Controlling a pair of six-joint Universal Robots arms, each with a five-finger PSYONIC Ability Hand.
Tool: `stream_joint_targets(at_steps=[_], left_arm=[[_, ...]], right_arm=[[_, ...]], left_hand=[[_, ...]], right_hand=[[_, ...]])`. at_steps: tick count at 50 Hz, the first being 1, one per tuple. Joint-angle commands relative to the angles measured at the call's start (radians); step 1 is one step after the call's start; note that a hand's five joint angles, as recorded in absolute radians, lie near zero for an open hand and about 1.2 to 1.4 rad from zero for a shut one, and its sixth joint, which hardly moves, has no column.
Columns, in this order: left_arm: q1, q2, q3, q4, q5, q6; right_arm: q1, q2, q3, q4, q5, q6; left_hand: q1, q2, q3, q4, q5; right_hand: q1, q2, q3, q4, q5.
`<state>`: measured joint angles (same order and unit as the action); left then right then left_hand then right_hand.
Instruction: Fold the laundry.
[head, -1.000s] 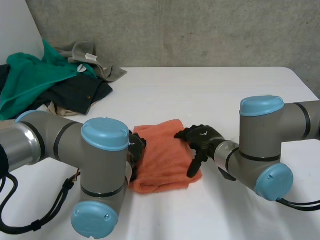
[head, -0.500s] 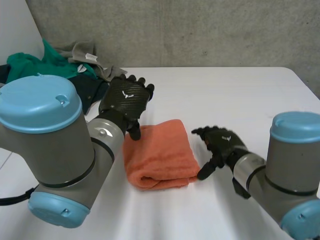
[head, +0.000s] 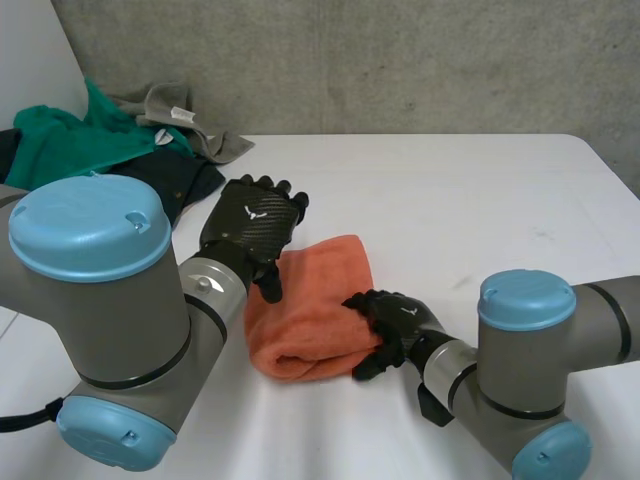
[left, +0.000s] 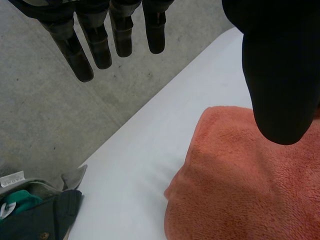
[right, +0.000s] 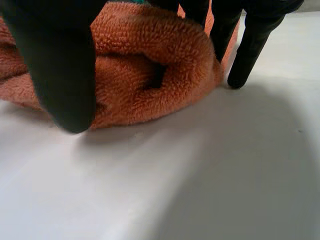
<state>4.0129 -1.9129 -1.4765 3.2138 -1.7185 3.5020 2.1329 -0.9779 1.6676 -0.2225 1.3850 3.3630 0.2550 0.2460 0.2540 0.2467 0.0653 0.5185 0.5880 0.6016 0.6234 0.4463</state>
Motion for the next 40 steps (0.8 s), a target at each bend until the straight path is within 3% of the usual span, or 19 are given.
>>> stream_joint_targets(at_steps=[1, 18, 28, 40], left_arm=[[0.000, 0.003, -0.004, 0.006, 0.002, 0.000], [0.003, 0.002, -0.002, 0.006, 0.002, 0.000], [0.018, 0.003, 0.010, 0.008, 0.002, 0.000], [0.018, -0.029, 0.058, 0.017, 0.002, 0.005]], right_arm=[[0.018, 0.004, -0.009, -0.057, 0.031, 0.004], [0.009, 0.061, -0.212, -0.069, 0.063, 0.027], [-0.191, 0.301, -0.629, 0.009, 0.186, -0.076], [-0.370, 0.579, -1.153, 0.163, 0.292, -0.097]], left_hand=[[-0.015, -0.006, -0.014, -0.007, 0.000], [-0.015, -0.006, -0.014, -0.007, 0.000], [-0.015, -0.006, -0.014, -0.007, 0.000], [-0.015, -0.006, -0.014, -0.007, 0.000]], right_hand=[[0.876, 0.806, 0.793, 0.771, 0.773], [0.878, 0.808, 0.795, 0.773, 0.775], [0.878, 0.808, 0.795, 0.773, 0.775], [0.878, 0.808, 0.795, 0.773, 0.775]])
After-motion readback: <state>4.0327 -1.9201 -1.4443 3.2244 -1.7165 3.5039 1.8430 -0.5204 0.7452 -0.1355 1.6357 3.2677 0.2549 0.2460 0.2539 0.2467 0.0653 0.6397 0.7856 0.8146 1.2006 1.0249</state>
